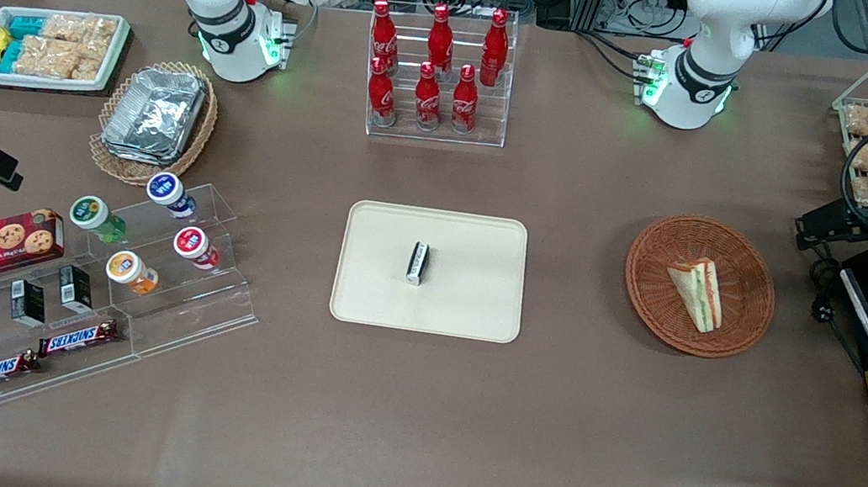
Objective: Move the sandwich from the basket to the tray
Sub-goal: 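Move the left gripper over the wrapped sandwich in the wicker basket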
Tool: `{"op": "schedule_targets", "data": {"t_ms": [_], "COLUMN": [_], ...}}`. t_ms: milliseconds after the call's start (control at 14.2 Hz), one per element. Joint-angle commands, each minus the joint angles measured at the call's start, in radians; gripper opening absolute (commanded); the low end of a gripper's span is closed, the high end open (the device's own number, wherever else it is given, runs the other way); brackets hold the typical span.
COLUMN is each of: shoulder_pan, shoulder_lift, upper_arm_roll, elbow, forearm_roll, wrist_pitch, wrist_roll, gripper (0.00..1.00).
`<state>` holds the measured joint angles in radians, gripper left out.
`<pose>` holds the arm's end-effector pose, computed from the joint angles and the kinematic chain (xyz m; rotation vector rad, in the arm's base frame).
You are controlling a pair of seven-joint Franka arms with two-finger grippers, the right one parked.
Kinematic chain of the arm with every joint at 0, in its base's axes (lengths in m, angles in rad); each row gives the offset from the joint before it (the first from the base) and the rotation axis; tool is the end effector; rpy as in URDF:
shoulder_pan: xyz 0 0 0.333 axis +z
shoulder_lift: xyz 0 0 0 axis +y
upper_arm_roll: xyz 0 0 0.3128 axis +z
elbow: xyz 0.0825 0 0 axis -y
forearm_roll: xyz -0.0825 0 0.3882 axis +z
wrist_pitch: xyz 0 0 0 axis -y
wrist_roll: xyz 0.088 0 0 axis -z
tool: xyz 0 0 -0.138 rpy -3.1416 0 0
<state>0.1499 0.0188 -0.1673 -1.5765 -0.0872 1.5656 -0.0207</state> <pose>0.5620 -0.0211 0.5773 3.0515 0.0063 -0.0475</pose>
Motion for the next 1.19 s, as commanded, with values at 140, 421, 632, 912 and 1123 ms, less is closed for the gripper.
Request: {"op": "schedule_targets", "data": {"t_ms": [140,421,632,912,1123], "shoulder_pan": [0.005,0.005,0.002,0.0,-0.009], "shoulder_lift": [0.009,0.001,-0.017,-0.137,-0.175], "upper_arm_roll": [-0.006,-0.005,-0.008,-0.011,-0.015], "elbow": [0.006,-0.049,-0.15,-0.474,-0.612], "forearm_roll": [0.023,0.036,0.072,0.121,0.119], "wrist_pitch": [-0.013,-0.007,0.065,0.35,0.477], "wrist_roll": [0.004,-0.106,-0.393,-0.565,-0.579], "gripper": [1.0,1.0,1.0,1.0,1.0]}}
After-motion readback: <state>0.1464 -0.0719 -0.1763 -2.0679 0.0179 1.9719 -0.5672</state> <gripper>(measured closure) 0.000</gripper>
